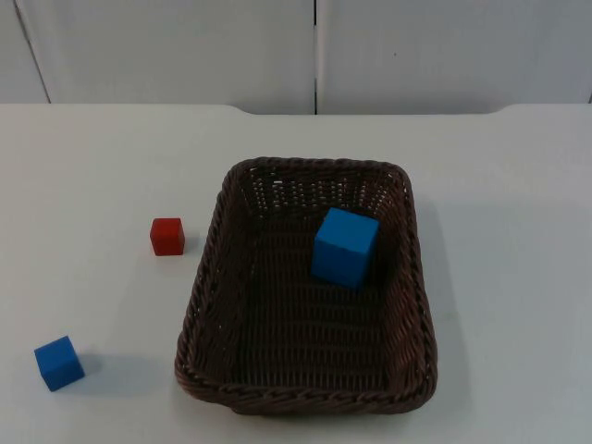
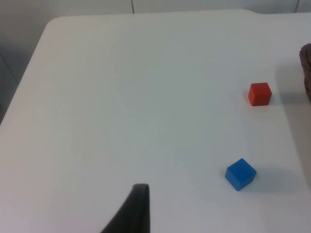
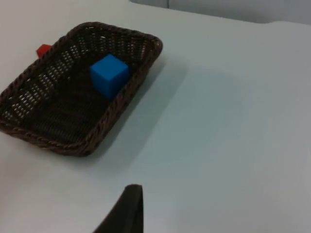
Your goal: Pick up the basket with the left hand and place the largest block into the basket with the right hand.
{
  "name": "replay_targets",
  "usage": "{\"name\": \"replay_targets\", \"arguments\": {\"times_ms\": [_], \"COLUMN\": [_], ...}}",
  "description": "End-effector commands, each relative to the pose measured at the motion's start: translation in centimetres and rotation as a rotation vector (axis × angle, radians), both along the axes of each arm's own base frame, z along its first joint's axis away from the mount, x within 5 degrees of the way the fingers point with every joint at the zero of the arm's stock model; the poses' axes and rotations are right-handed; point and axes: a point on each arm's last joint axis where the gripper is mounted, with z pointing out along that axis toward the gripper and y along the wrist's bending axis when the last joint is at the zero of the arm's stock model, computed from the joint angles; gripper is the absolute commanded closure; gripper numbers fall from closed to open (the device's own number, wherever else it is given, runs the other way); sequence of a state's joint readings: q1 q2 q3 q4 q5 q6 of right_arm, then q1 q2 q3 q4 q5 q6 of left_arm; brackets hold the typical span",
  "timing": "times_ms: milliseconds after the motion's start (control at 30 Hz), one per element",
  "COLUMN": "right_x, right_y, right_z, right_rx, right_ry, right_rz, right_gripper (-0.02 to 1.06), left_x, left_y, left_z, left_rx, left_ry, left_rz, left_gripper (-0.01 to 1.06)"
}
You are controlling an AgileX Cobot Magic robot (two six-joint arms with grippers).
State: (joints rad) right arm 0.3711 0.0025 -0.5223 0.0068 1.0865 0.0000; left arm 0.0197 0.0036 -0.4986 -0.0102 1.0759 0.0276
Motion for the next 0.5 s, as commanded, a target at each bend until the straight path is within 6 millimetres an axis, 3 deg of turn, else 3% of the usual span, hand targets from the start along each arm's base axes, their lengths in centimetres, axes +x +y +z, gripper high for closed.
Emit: {"name": "replay_targets", "arguments": {"times_ms": [0,467], "right_x": [0.06,0.04], "right_y": [0.08,0.23], "right_z": [-0.10,-0.10], "right_rx": [0.003,0.002], "right_ry": [-0.005,-0.005], "right_rz": [-0.055,-0.259], "right_gripper": [-0.01,-0.01], "left_x": [0.00,0.00], "left_y": [0.02,0.02], "left_z": [-0.11,-0.11], "left_rx": [0.000,0.000], "left_ry": [-0.001,-0.001], "left_rz": [0.005,0.005], "left_gripper": [0.00,0.00]}}
